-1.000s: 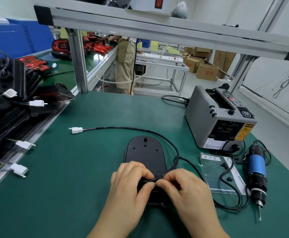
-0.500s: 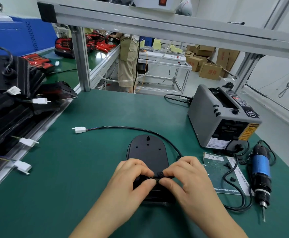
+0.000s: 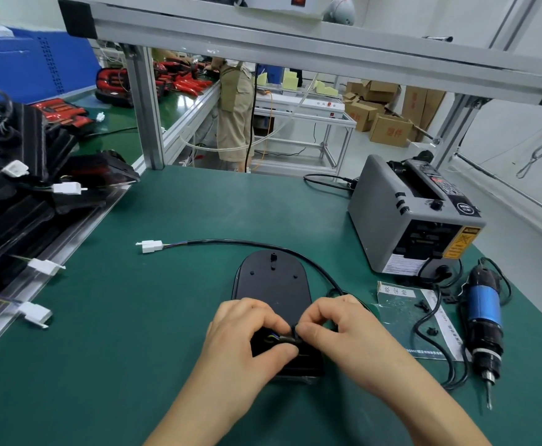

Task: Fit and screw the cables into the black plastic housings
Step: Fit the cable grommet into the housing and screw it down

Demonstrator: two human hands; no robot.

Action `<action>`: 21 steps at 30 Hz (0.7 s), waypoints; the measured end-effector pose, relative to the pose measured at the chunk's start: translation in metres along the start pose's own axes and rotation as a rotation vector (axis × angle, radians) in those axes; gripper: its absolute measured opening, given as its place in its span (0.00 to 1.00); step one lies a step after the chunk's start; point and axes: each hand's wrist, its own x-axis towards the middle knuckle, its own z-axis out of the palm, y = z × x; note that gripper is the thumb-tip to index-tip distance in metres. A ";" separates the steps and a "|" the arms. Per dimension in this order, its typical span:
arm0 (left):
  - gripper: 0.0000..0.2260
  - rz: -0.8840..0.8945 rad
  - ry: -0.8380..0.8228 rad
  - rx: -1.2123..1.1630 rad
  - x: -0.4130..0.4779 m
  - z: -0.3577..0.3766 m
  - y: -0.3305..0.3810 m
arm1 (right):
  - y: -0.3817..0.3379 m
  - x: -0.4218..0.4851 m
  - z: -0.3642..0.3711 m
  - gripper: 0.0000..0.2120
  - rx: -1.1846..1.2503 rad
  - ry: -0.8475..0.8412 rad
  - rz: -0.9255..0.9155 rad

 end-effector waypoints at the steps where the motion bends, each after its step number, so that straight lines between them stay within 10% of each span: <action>1: 0.08 0.013 -0.002 0.005 0.000 -0.001 -0.001 | 0.000 0.000 0.000 0.07 -0.006 -0.013 0.007; 21: 0.03 0.098 -0.006 0.045 0.000 -0.003 -0.009 | 0.000 0.003 -0.004 0.06 0.016 -0.067 -0.108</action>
